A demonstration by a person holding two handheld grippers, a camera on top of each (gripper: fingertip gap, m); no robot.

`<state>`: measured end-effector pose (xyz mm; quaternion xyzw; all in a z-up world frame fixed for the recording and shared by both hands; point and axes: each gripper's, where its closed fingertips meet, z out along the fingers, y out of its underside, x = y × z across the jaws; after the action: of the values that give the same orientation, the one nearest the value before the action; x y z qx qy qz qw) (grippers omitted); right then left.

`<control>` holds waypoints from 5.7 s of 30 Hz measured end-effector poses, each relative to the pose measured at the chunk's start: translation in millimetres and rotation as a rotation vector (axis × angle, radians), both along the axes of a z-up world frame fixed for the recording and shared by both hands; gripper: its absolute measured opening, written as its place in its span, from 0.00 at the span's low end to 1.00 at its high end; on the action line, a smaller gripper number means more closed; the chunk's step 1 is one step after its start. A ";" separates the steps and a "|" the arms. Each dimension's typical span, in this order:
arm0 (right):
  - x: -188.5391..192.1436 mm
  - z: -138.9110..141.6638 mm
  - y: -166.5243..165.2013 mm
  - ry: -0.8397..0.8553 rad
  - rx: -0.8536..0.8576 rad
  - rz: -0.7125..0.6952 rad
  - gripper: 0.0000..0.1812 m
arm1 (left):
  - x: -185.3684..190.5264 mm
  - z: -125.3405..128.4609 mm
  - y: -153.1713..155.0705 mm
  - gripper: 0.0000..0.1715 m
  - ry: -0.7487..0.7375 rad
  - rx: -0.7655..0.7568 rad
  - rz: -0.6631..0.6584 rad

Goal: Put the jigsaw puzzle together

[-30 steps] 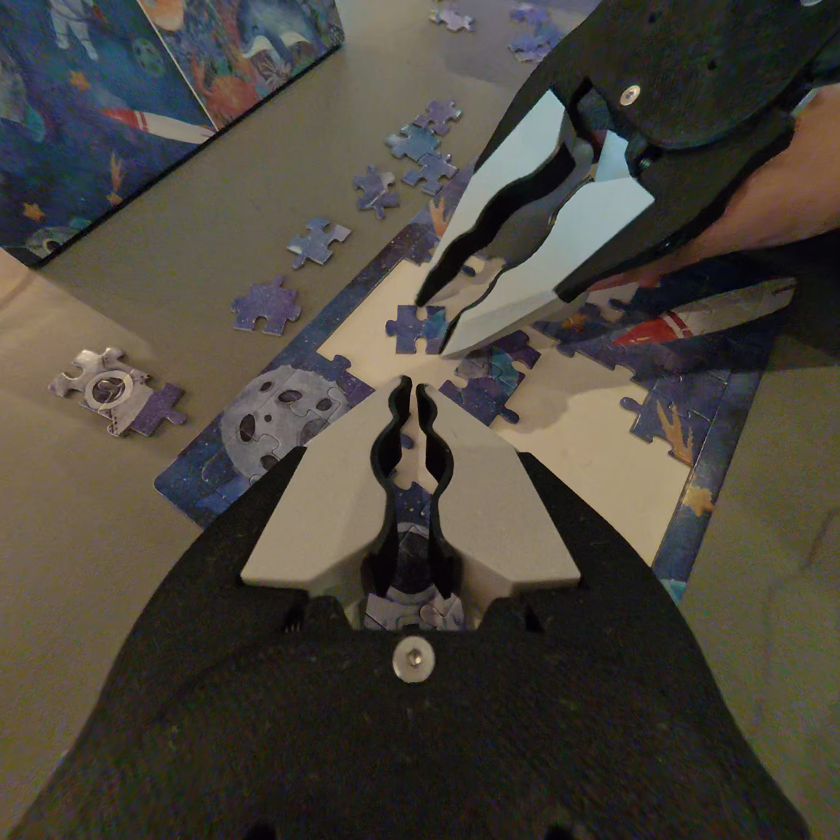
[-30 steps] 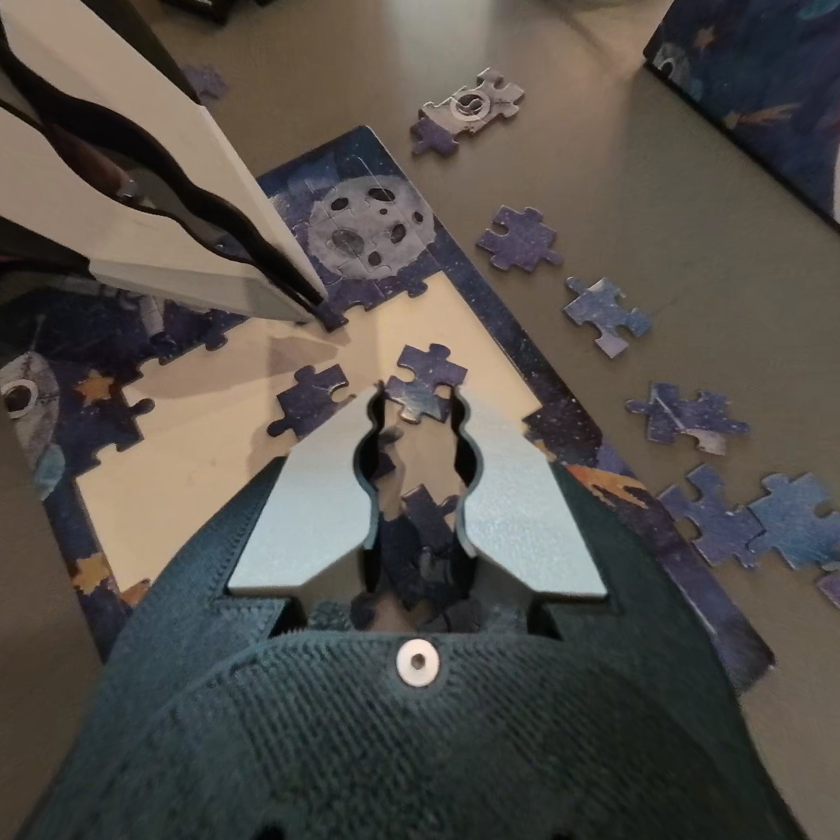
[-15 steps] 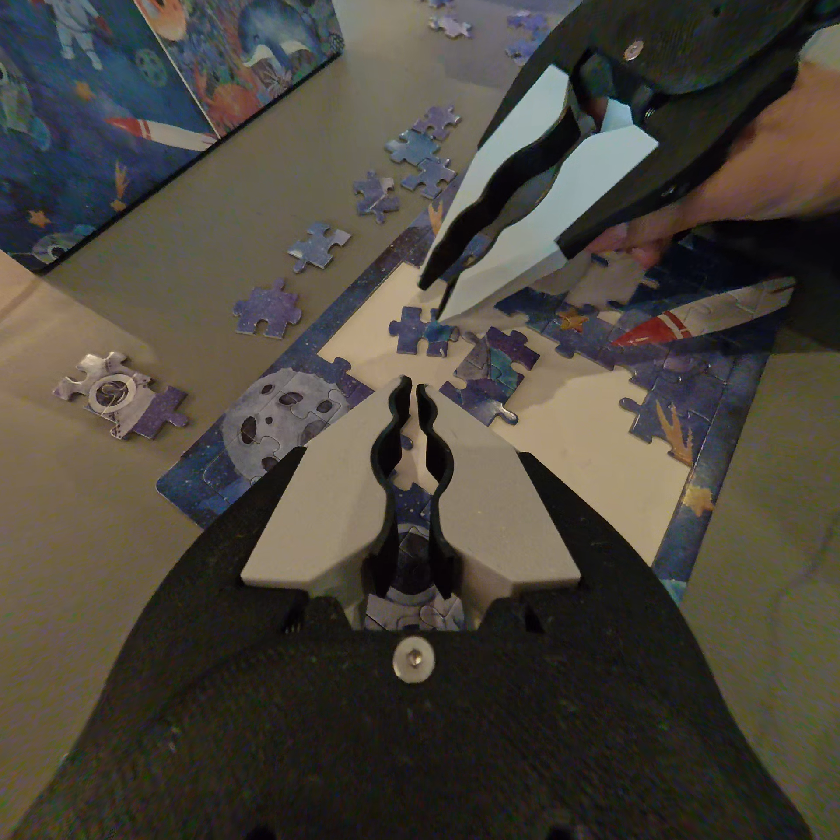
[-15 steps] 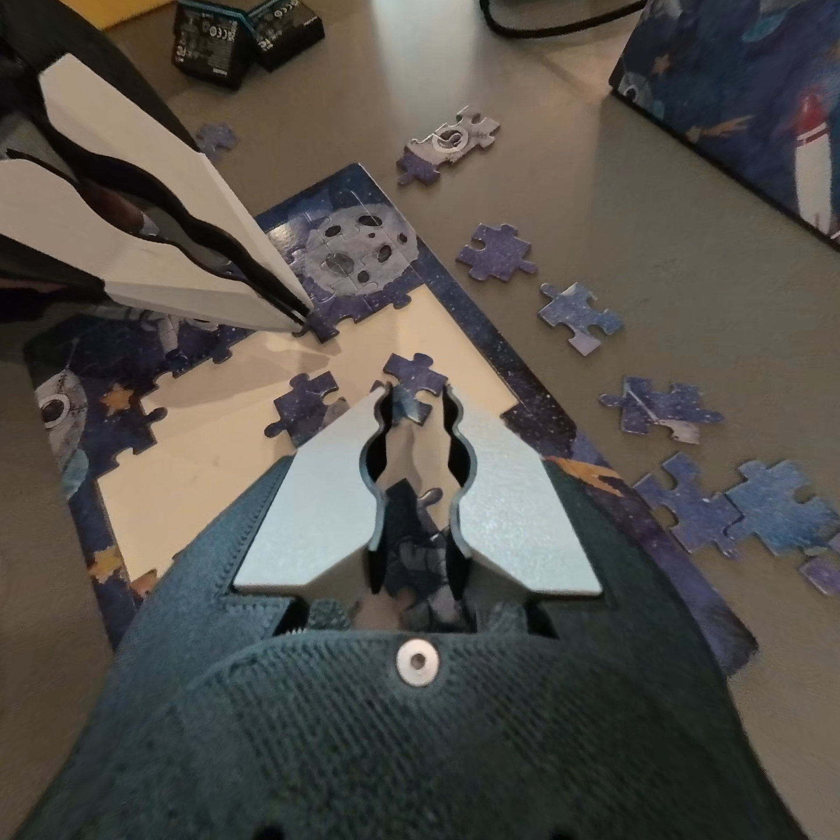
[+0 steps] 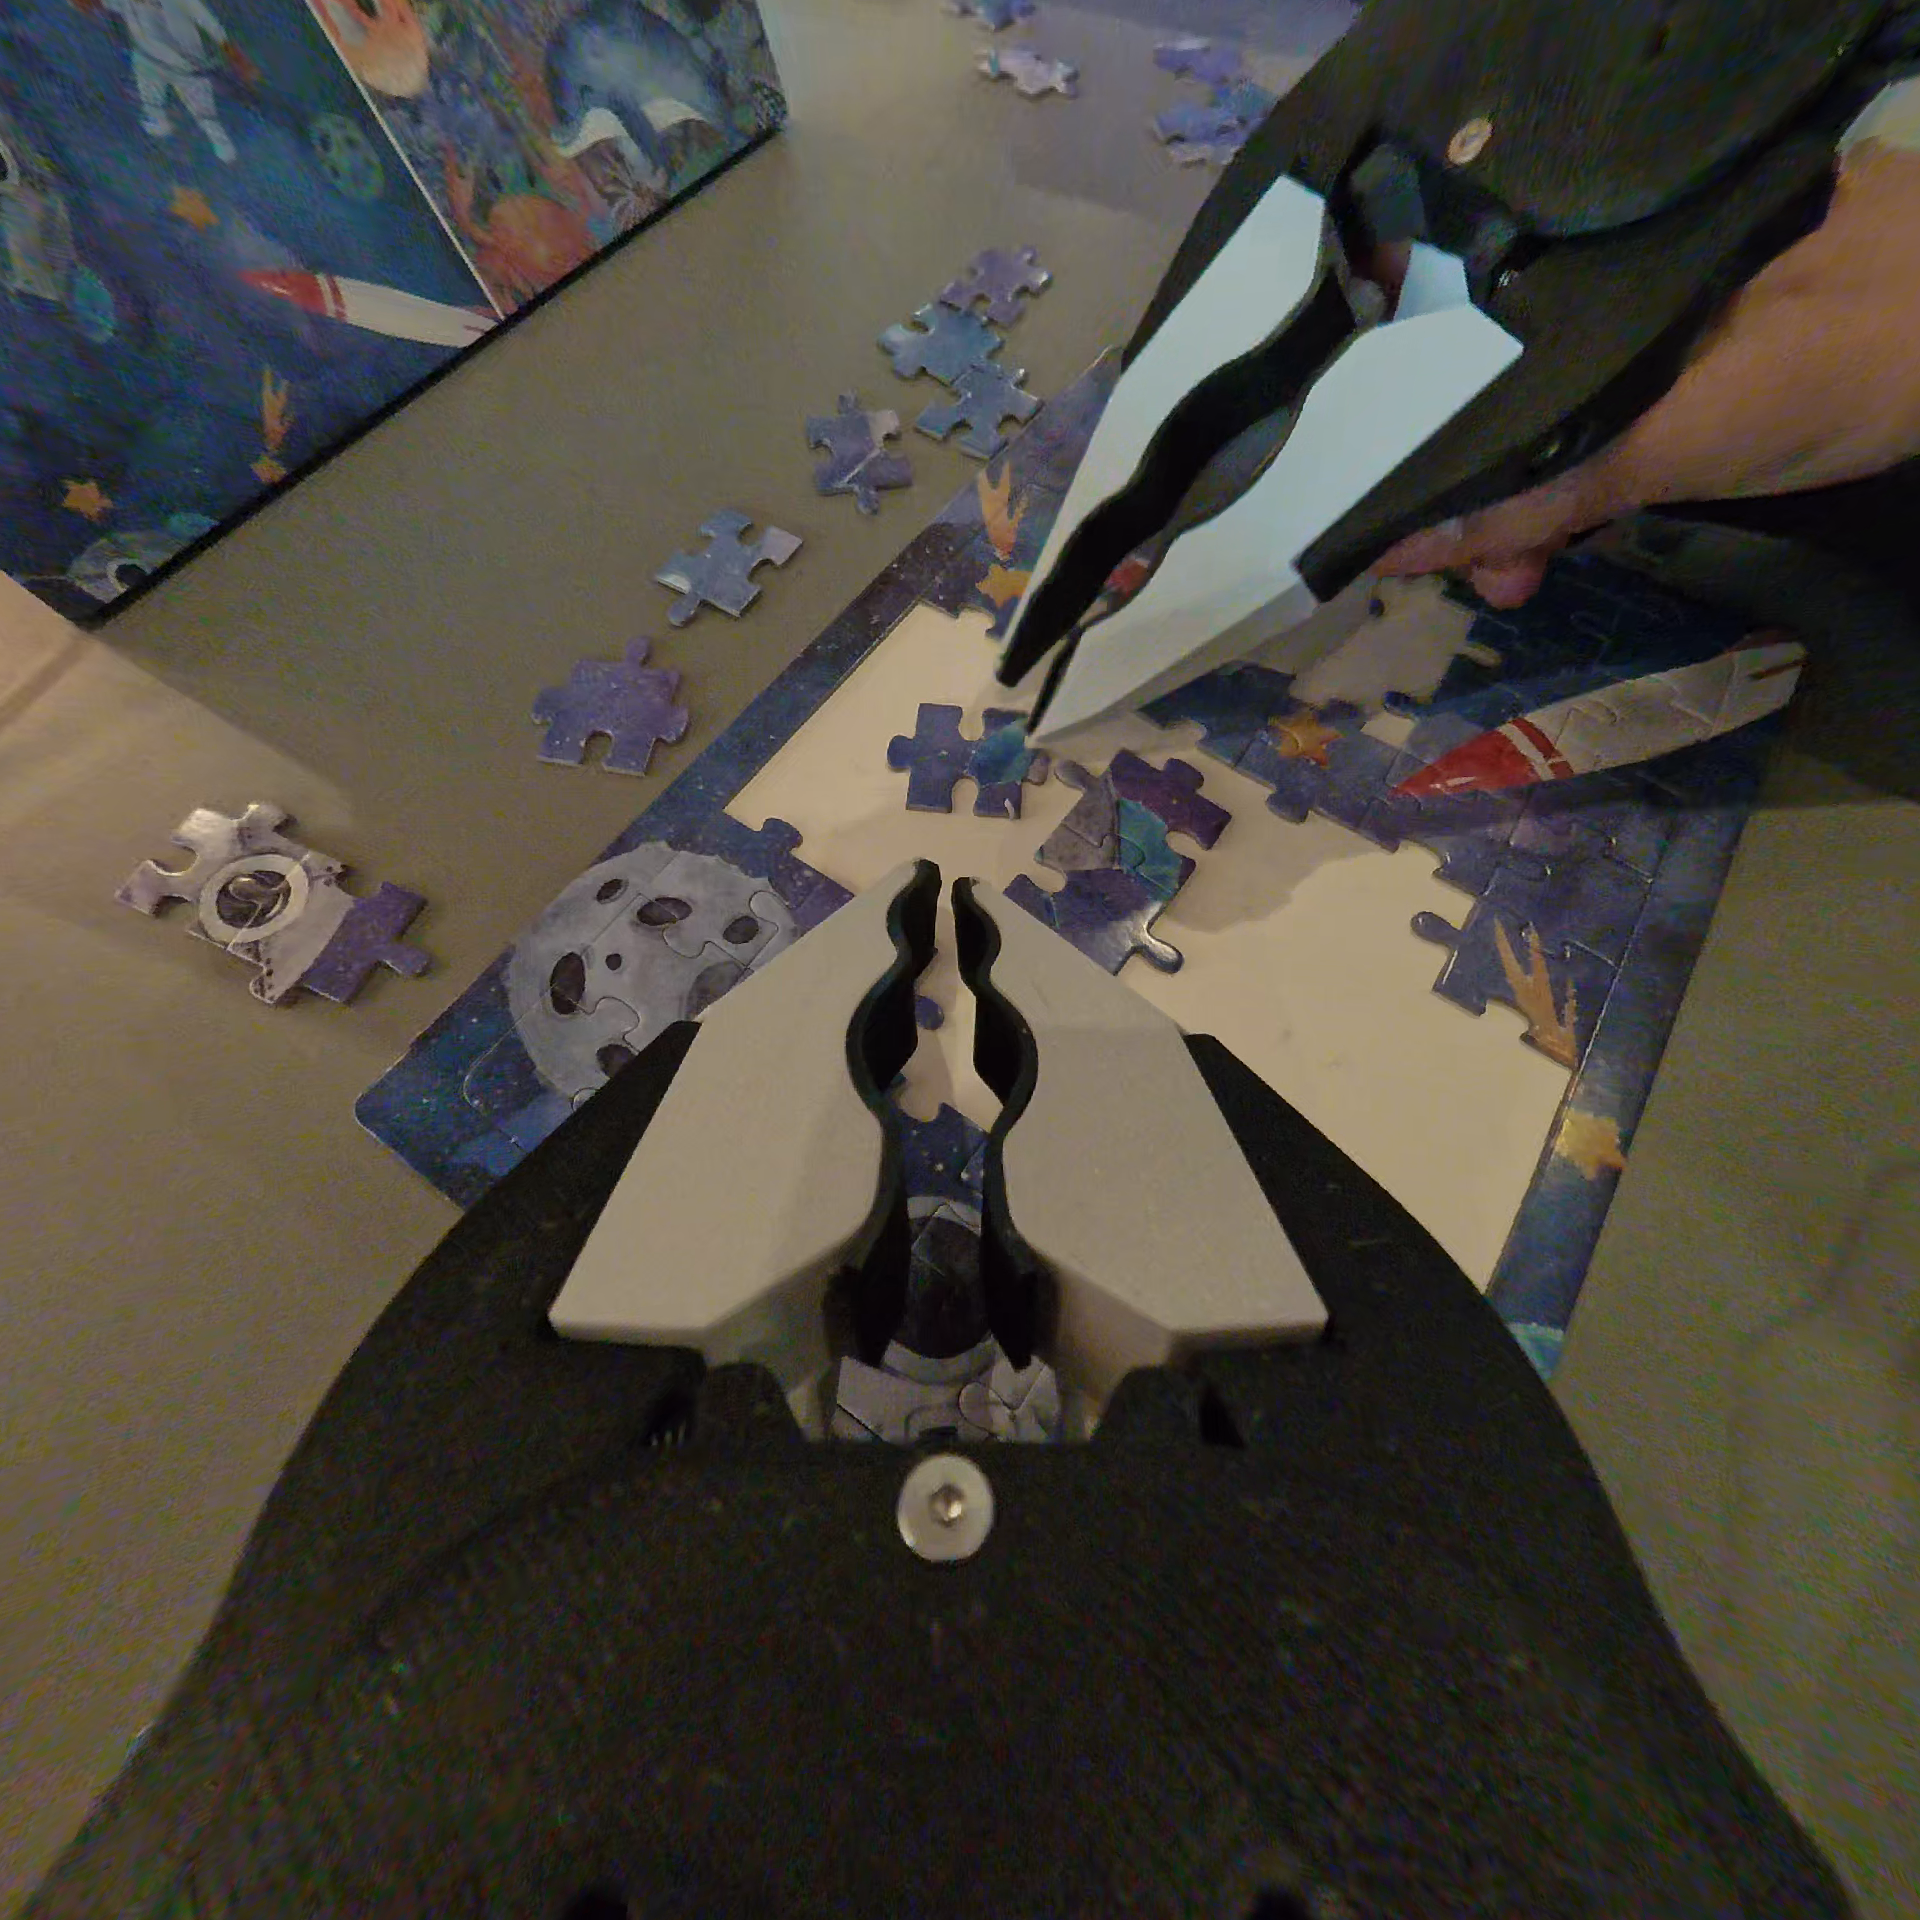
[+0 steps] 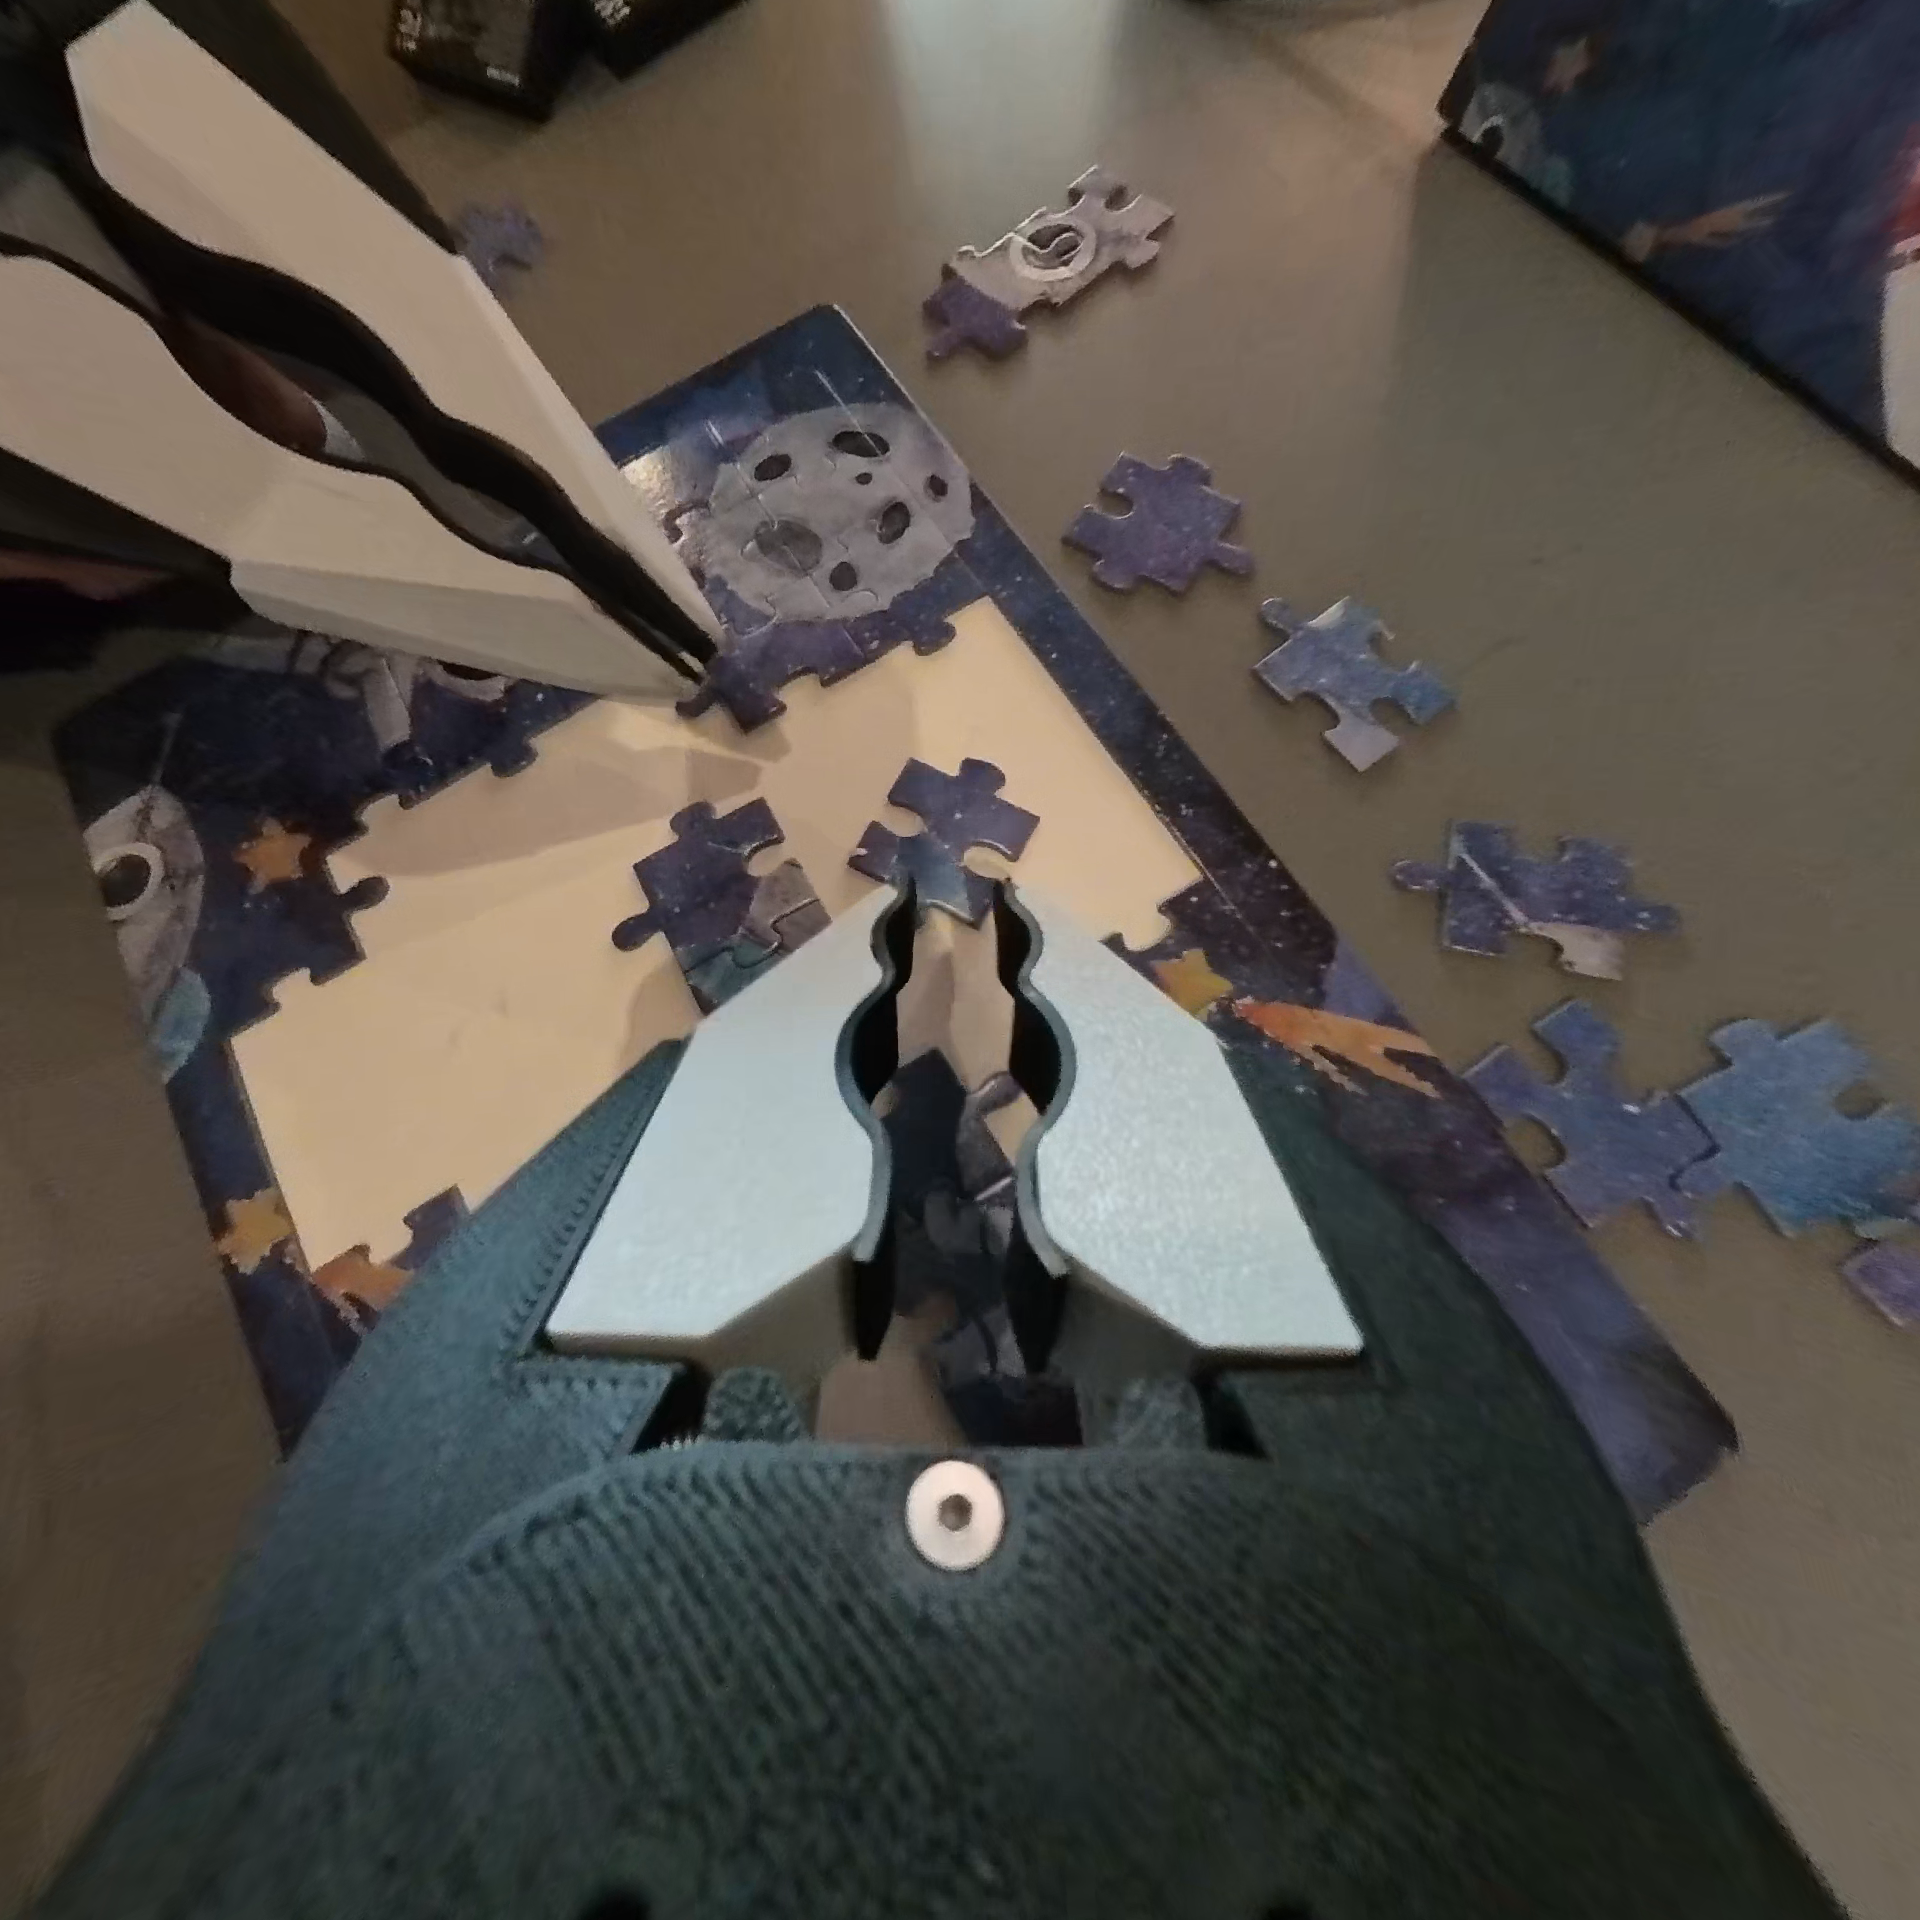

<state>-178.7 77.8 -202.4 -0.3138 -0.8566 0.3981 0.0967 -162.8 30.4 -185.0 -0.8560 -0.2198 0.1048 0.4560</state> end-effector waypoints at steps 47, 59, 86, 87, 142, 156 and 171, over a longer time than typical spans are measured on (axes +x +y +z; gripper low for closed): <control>-13.0 -7.4 2.2 0.059 0.055 -0.027 0.20 | -0.2 -0.2 -0.3 0.00 0.003 -0.003 0.003; -9.9 -5.4 2.1 0.043 0.030 0.013 0.03 | 0.1 -0.1 0.0 0.00 0.007 -0.005 0.001; -11.7 -7.5 -4.1 0.042 0.040 0.156 0.05 | 0.1 -2.8 3.2 0.00 0.010 -0.025 -0.011; -10.8 -7.4 -4.3 0.040 0.039 0.157 0.05 | 0.1 -2.6 3.1 0.00 0.010 -0.024 -0.011; -14.0 31.7 16.5 0.261 0.043 -0.013 0.04 | -3.8 1.7 29.5 0.00 0.041 -0.177 0.008; -18.6 24.2 20.5 0.240 0.050 -0.030 0.04 | -34.8 -26.8 30.1 0.27 -0.206 -0.220 0.086; -23.2 26.4 28.4 0.243 0.051 -0.063 0.04 | -20.6 -8.4 25.3 0.16 -0.139 -0.229 0.029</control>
<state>-201.9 106.2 -176.1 -0.2873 -0.8380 0.4082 0.2203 -183.4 55.7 -193.4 -0.9045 -0.2497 0.0761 0.3373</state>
